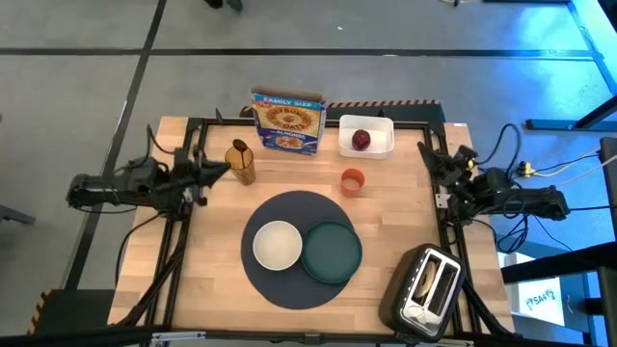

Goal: Arrange a breakfast setting
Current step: Pour the cereal from the cereal box into the white bowl

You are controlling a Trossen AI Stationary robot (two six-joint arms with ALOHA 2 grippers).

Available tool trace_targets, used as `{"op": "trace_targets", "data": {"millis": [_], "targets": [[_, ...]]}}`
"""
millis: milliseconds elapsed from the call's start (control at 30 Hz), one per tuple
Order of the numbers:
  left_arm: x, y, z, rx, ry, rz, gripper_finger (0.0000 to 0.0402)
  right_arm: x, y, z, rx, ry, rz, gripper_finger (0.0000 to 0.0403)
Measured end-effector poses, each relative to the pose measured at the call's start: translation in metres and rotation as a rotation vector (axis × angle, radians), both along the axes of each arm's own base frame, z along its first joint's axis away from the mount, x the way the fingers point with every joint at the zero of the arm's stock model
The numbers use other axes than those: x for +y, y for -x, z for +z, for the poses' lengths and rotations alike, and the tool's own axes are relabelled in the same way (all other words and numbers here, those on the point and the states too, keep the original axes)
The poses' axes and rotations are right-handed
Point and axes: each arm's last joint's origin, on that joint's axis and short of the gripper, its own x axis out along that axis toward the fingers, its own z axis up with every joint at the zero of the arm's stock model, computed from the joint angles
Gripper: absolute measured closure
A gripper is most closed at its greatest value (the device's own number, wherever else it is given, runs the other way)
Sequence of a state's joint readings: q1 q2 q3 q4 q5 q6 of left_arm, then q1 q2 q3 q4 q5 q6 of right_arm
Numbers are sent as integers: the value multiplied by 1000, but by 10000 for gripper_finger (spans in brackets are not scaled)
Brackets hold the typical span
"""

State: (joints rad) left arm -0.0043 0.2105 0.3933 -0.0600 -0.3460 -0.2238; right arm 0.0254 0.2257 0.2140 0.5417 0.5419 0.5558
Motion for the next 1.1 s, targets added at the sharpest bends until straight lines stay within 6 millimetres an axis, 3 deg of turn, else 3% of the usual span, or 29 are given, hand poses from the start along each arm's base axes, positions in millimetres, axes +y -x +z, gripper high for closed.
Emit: {"op": "trace_targets", "data": {"millis": [133,300,467,600,733,833,1100], "targets": [[11,-9,37,170,-56,227,298,0,-17,22,152,119,-102,335],[38,-40,74,351,-91,377,222,-5,-44,44,298,191,-220,224],[88,-70,89,553,-84,441,179,-18,-69,63,381,227,-259,118],[134,-69,99,616,-35,452,168,-27,-81,79,448,218,-185,72],[172,-57,98,606,29,381,168,-30,-87,89,558,221,-86,53],[196,-51,84,613,71,247,168,-29,-87,94,617,225,-51,52],[236,-56,44,698,51,32,167,-28,-84,98,626,238,-24,52]]}}
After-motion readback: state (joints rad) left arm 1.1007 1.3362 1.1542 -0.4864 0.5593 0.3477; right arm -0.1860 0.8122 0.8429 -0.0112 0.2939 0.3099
